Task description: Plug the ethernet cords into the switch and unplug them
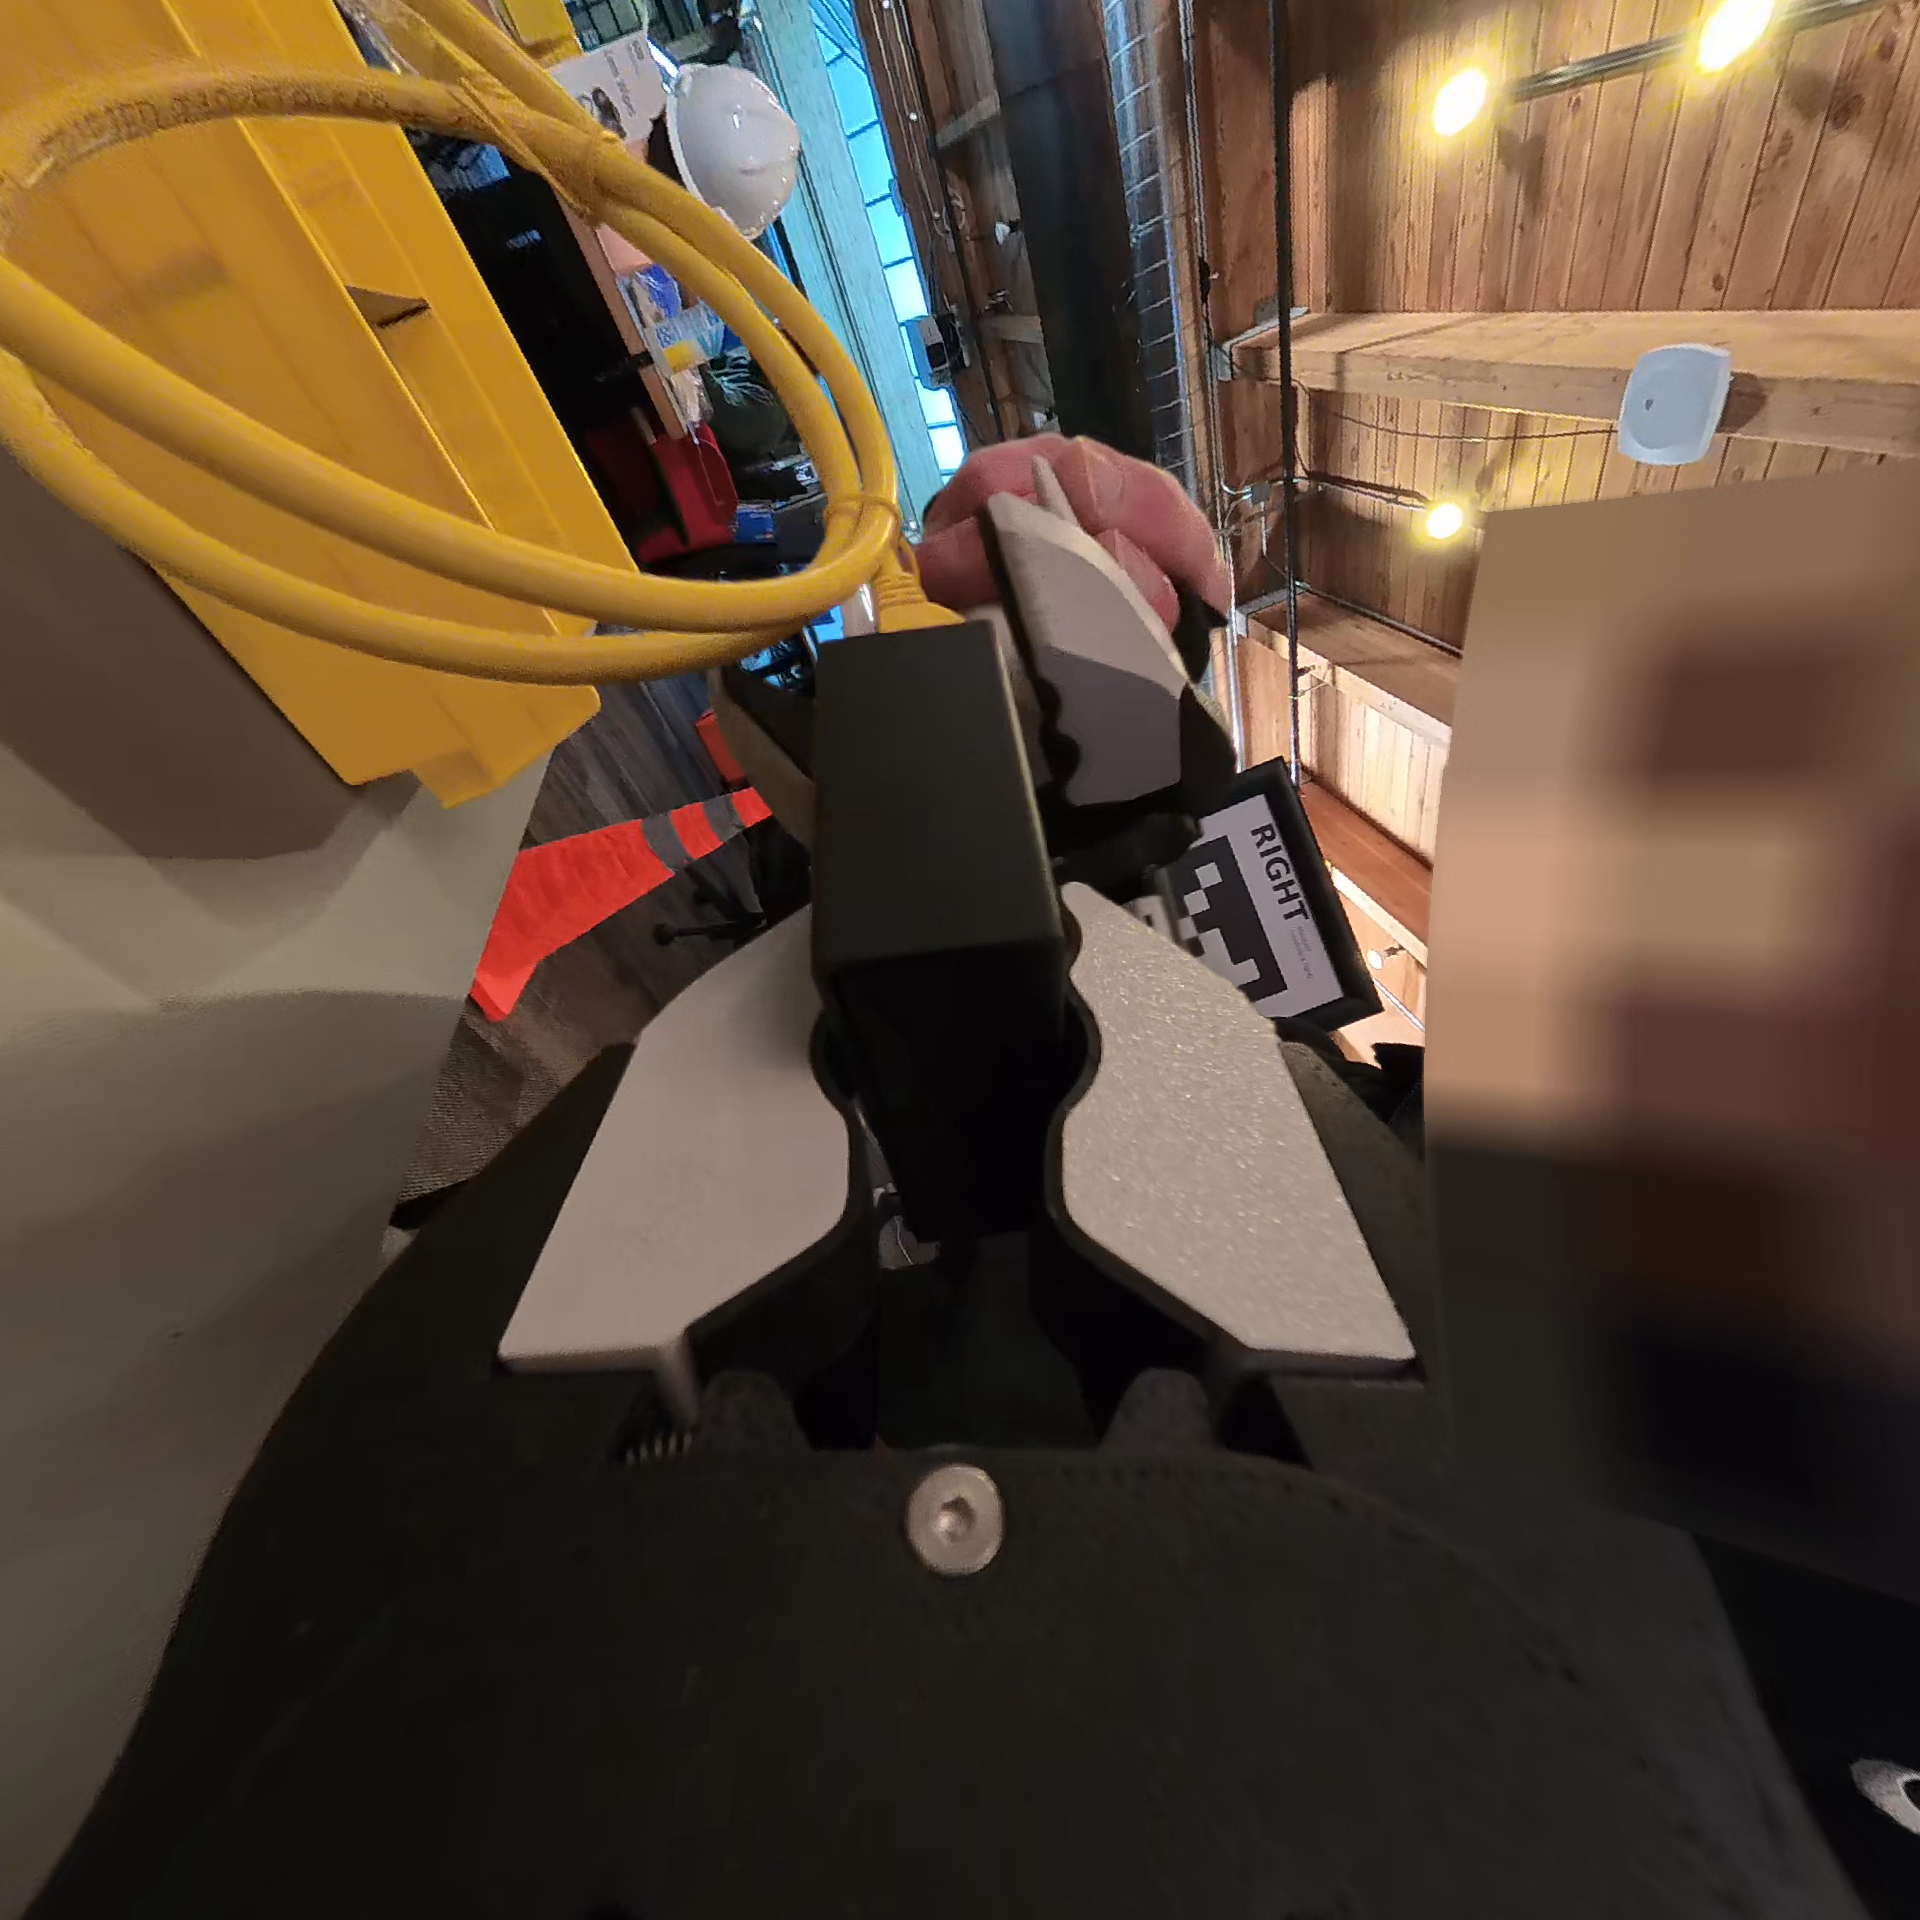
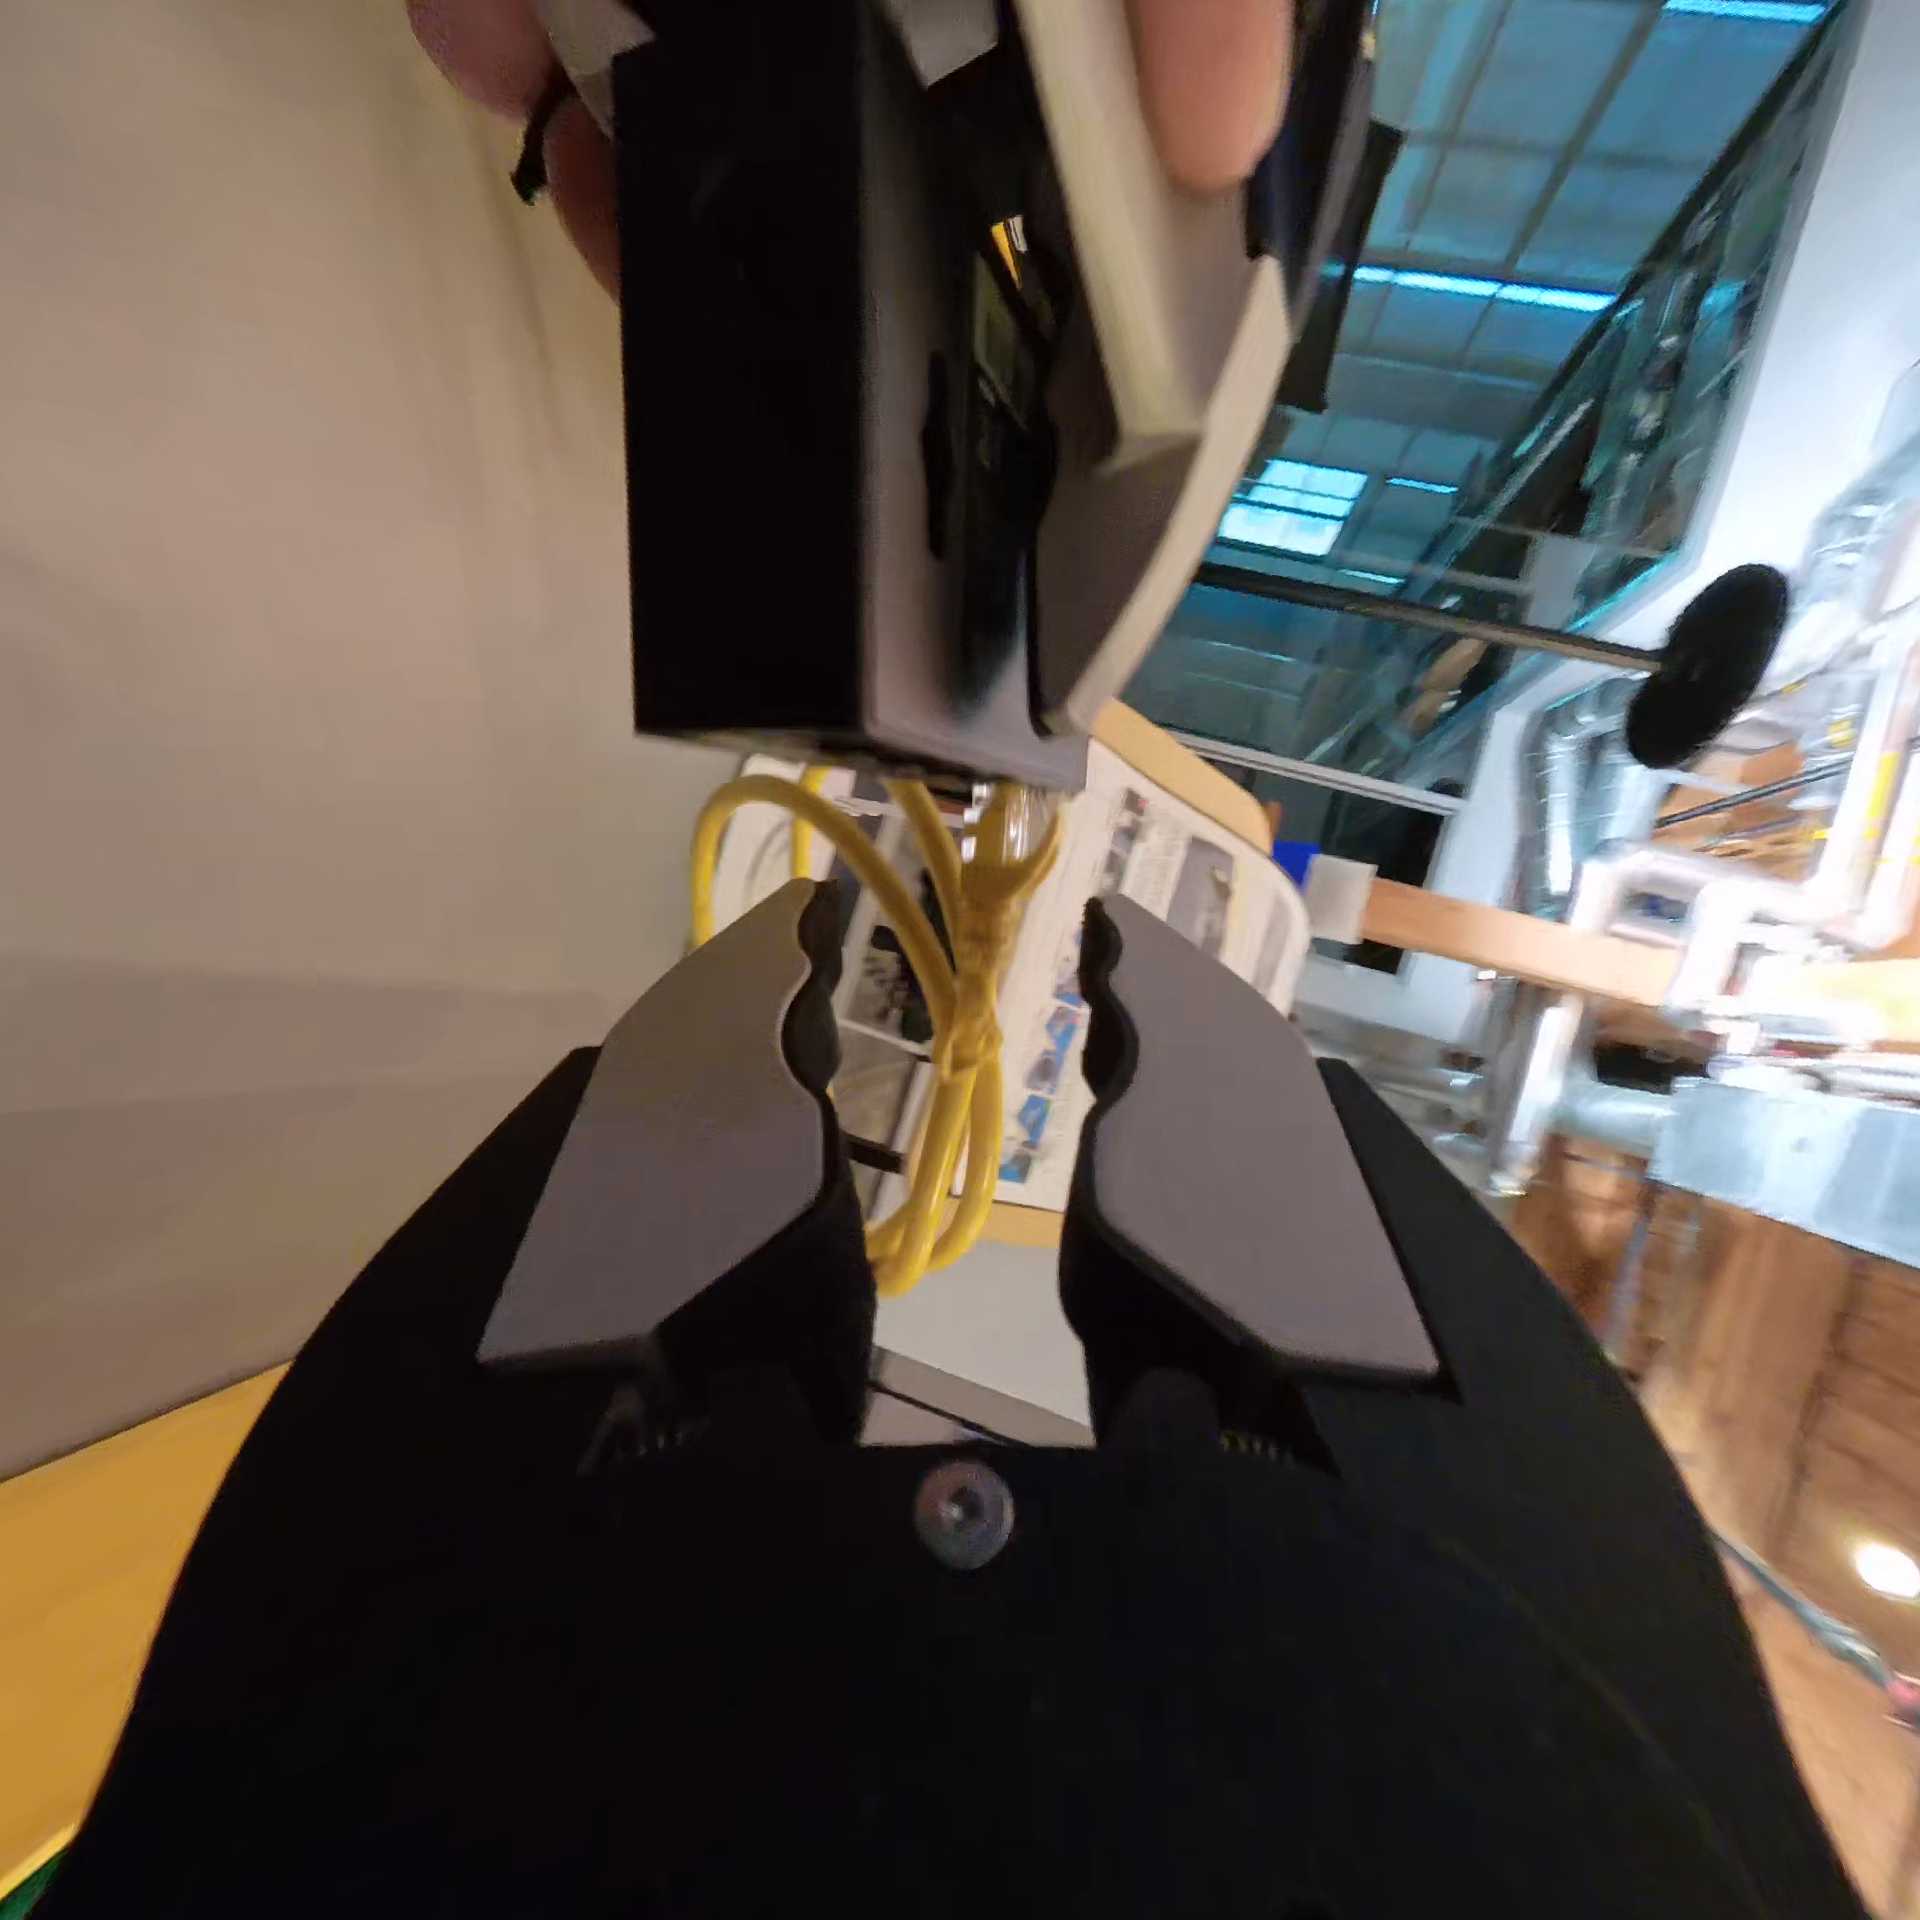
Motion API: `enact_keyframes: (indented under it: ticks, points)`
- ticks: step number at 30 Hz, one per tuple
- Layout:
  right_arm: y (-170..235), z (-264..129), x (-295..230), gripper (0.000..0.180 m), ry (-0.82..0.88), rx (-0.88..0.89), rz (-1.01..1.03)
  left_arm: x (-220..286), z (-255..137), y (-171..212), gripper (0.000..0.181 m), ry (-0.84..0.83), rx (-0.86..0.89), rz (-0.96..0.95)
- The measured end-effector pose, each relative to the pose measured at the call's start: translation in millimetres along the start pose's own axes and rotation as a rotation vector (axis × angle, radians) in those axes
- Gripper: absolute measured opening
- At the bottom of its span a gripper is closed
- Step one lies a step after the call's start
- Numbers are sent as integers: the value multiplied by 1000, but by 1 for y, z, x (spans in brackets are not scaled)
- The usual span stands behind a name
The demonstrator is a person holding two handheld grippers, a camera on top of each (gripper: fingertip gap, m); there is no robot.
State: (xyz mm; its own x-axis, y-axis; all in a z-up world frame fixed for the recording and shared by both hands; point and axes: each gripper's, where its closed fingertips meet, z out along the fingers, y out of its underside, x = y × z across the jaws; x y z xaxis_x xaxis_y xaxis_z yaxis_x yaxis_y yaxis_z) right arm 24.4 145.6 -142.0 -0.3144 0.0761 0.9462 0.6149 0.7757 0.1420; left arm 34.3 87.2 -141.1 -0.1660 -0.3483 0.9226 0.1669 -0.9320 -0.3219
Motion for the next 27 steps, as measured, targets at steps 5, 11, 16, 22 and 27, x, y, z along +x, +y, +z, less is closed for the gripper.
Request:
enact_keyframes:
  ticks: [5, 11, 16, 22, 27]
  points:
    - [-6, 5, 7, 15, 73, 21, -29, 3, 4, 6, 32, 39, 0, -37]
    - [-8, -6, 12, 13, 56, 60, 76, 13, 1, -7, 39, 58, 61, 17]
    - [-15, -11, 12, 14, 67, 119, 106, 9, -3, -15, 32, 41, 118, 10]
    - [-15, -15, 12, 15, 136, 70, -2, 8, 0, -15, 30, 14, 141, -12]
    - [-19, -21, 11, 20, 157, 74, -85, 10, -2, -19, 30, 32, 180, -50]
